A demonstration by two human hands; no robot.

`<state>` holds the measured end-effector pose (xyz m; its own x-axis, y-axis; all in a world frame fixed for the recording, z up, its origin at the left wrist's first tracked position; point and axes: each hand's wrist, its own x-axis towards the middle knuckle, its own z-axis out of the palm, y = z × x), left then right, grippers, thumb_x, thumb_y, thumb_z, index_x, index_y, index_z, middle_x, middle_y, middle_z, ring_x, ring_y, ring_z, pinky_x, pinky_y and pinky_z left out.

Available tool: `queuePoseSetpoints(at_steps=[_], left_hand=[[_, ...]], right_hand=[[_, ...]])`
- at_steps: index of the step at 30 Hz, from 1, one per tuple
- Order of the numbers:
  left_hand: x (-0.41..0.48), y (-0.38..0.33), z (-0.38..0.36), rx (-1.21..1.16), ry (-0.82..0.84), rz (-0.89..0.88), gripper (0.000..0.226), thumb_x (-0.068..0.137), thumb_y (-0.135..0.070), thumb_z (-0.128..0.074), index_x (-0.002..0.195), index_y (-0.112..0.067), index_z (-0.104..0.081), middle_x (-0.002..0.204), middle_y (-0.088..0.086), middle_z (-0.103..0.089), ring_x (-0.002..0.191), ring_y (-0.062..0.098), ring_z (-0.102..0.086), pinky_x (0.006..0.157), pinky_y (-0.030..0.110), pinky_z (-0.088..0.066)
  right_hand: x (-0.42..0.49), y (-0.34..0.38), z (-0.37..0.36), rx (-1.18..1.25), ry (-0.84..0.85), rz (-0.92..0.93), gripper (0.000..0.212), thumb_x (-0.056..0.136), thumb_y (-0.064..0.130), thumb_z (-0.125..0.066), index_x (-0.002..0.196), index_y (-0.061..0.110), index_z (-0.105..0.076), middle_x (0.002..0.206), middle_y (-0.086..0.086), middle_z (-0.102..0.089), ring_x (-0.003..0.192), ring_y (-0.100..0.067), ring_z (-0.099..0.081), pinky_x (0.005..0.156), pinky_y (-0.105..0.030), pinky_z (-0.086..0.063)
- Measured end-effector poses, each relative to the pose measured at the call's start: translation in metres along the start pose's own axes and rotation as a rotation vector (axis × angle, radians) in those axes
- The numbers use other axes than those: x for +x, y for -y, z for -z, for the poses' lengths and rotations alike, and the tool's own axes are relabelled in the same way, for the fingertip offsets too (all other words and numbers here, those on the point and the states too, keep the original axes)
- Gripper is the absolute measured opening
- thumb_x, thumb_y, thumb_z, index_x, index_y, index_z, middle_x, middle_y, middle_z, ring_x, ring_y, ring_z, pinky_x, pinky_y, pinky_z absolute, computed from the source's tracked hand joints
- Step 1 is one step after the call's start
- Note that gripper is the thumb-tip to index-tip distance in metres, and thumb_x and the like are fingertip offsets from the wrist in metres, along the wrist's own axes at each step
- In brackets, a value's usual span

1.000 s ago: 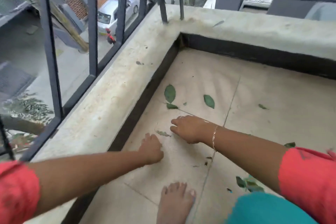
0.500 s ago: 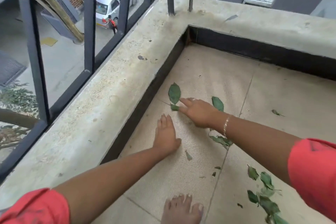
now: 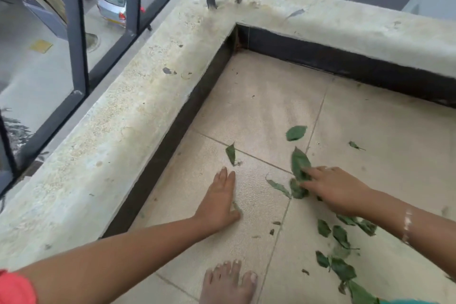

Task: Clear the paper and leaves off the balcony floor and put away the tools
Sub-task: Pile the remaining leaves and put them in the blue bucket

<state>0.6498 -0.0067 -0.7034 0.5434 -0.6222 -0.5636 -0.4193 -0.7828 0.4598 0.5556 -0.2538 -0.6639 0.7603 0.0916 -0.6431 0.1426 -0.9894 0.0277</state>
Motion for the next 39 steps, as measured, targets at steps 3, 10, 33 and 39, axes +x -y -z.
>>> queuePoseSetpoints(at_steps=[3, 10, 33, 39], left_hand=[[0.006, -0.005, 0.001, 0.033, -0.058, -0.001, 0.096, 0.085, -0.029, -0.065, 0.150, -0.015, 0.004, 0.158, 0.008, 0.013, 0.146, 0.022, 0.008, 0.117, 0.030, -0.001], [0.045, -0.019, 0.029, 0.060, -0.065, -0.009, 0.095, 0.085, -0.037, -0.065, 0.150, -0.010, 0.000, 0.158, 0.009, 0.004, 0.146, 0.025, -0.004, 0.119, 0.036, -0.013], [0.008, -0.005, 0.002, 0.374, -0.011, -0.044, 0.023, 0.085, -0.016, -0.057, 0.103, -0.017, -0.042, 0.098, 0.001, -0.059, 0.085, 0.019, -0.057, 0.065, 0.029, -0.041], [0.034, -0.034, -0.004, 0.100, -0.004, -0.024, 0.027, 0.083, -0.001, -0.057, 0.064, -0.019, -0.050, 0.068, -0.006, -0.058, 0.067, 0.007, -0.061, 0.057, 0.014, -0.042]], right_hand=[[0.005, -0.008, 0.010, 0.080, -0.174, -0.091, 0.050, 0.087, 0.002, -0.041, 0.133, 0.022, -0.046, 0.145, -0.005, -0.037, 0.125, -0.025, -0.040, 0.102, -0.034, -0.038], [0.079, -0.015, 0.035, 0.217, -0.206, -0.219, 0.065, 0.084, -0.008, -0.043, 0.143, 0.014, -0.026, 0.152, -0.018, -0.014, 0.137, -0.036, -0.021, 0.109, -0.044, -0.032], [-0.083, -0.013, -0.129, 0.309, -0.550, -0.403, 0.041, 0.093, 0.030, -0.036, 0.118, 0.012, -0.063, 0.121, -0.018, -0.061, 0.109, -0.039, -0.057, 0.089, -0.052, -0.048], [0.010, -0.017, -0.064, 0.362, -0.508, -0.332, 0.054, 0.094, 0.022, -0.050, 0.144, 0.019, -0.031, 0.154, -0.013, -0.019, 0.140, -0.033, -0.021, 0.112, -0.046, -0.023]])
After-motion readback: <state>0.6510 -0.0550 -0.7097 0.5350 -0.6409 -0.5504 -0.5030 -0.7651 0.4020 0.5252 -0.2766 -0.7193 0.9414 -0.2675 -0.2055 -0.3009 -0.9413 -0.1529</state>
